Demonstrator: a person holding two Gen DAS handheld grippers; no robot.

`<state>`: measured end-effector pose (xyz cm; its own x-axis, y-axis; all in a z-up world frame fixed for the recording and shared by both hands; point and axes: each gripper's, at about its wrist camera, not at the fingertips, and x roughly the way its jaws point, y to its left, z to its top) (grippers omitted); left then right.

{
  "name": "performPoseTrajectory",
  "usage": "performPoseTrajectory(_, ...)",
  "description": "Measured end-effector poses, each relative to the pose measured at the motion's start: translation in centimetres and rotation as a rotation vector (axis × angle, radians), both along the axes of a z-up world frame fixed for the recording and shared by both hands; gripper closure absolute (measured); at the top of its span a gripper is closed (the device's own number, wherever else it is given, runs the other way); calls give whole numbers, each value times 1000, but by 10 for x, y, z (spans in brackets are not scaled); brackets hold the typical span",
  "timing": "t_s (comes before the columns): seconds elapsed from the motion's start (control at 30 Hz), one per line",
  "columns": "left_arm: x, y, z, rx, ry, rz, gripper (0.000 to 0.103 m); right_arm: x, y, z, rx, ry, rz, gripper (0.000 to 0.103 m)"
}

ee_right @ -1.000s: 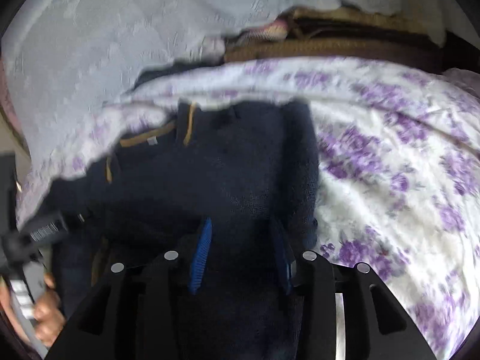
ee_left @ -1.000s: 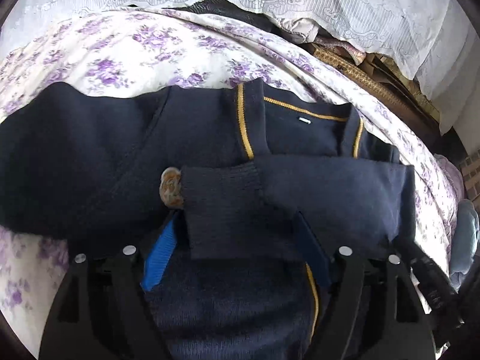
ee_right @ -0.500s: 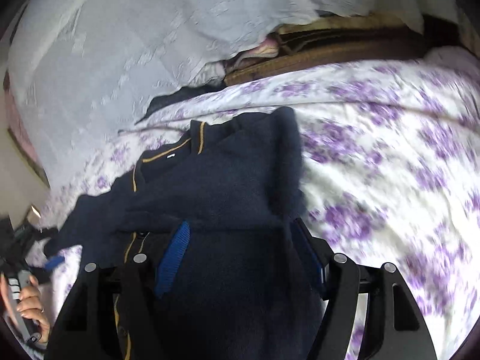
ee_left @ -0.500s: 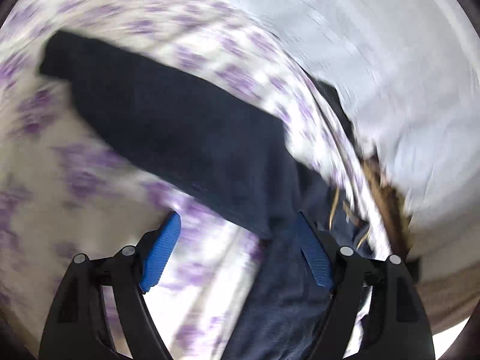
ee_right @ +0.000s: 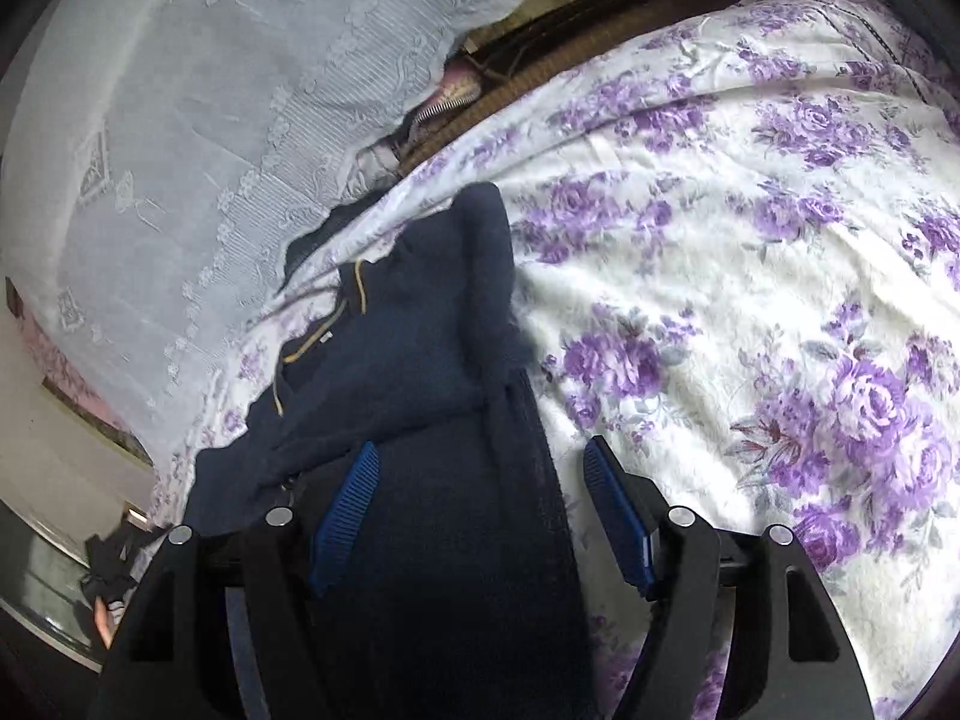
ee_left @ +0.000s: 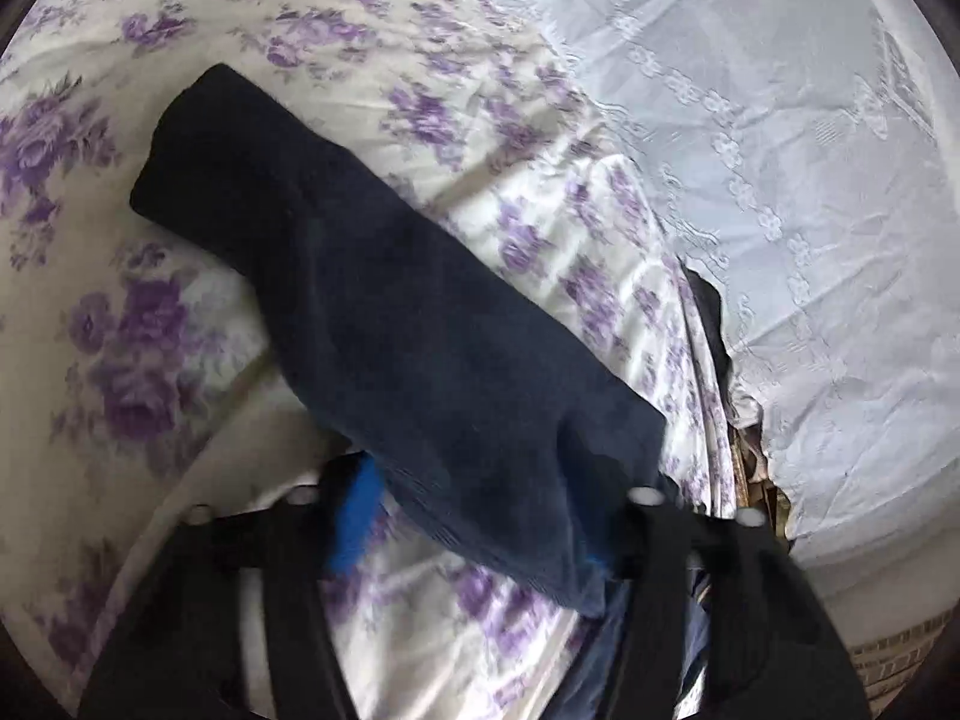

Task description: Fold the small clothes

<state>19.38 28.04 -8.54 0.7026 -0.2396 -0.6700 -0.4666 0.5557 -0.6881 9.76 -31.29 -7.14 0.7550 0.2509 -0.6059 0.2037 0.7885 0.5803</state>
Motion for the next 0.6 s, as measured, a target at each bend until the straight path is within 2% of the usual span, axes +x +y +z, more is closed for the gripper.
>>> performPoseTrajectory(0.13,-2,11,-7,-47,-6,30,88,2,8,1,-35,0,24,20)
performPoseTrajectory(0.17,-3,12,-8,-58,-7,36,91,3,8,1,-37,0,27,20)
performPoseTrajectory(0.23,-5,14,-9,-75,-14,36,92,3,8,1,-32,-2,27,20)
performPoseTrajectory(0.3,-6,11,-4,-59,-23,26,93,3,9,1,-29,-3,27,20)
performPoseTrajectory(0.6,-7,-36,52,129,-131,-111,93,2,7,2,-30,-1,28,20)
